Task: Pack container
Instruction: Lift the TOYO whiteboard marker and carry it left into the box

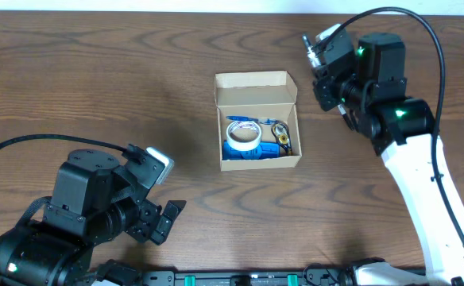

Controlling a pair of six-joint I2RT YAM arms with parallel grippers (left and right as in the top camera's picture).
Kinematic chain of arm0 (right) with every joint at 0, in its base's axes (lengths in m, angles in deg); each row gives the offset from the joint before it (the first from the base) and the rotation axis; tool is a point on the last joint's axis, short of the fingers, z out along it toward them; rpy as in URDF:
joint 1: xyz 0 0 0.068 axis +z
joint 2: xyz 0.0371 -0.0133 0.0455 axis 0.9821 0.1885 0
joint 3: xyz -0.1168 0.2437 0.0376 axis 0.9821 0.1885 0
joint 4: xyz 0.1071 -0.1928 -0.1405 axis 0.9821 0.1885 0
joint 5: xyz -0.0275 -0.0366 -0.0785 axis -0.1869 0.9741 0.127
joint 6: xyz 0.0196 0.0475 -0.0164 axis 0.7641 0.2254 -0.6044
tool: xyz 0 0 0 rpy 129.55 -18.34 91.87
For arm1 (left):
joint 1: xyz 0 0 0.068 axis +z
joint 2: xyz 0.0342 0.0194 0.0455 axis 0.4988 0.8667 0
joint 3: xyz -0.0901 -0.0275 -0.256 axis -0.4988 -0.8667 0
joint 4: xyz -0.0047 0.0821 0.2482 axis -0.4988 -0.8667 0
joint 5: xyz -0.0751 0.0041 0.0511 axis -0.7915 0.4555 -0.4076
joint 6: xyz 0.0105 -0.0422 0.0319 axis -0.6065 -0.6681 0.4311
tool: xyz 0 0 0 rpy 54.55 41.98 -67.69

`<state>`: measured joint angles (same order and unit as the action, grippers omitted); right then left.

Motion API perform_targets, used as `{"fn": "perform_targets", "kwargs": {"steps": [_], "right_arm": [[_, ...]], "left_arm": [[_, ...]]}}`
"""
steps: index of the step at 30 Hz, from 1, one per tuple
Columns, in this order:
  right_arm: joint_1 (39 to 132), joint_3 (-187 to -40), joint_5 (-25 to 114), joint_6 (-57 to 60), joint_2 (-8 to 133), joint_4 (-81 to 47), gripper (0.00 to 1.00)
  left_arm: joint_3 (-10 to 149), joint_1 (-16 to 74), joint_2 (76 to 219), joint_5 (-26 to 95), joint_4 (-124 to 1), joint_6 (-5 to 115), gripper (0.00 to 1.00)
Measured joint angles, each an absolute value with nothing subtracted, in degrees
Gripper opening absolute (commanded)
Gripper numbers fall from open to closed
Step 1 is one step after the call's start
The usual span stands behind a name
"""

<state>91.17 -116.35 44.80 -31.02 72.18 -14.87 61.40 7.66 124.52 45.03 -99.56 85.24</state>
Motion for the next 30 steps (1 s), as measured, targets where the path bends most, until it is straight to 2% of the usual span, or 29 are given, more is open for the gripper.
{"fn": "perform_targets", "kwargs": {"steps": [4,15,30], "right_arm": [[93.2,-116.35,41.45,-32.96,72.02,-11.79,0.01],[95.83,-116.35,25.15,-47.41,72.92,-1.58,0.01],[101.18,-116.35,25.08,-55.1,86.03,1.04,0.01]], "left_arm": [[61.4,7.66,124.54,45.03,-99.54,85.24,0.95],[61.4,7.66,124.54,45.03,-99.54,85.24,0.95],[61.4,7.66,124.54,45.03,-99.56,85.24,0.95]]}}
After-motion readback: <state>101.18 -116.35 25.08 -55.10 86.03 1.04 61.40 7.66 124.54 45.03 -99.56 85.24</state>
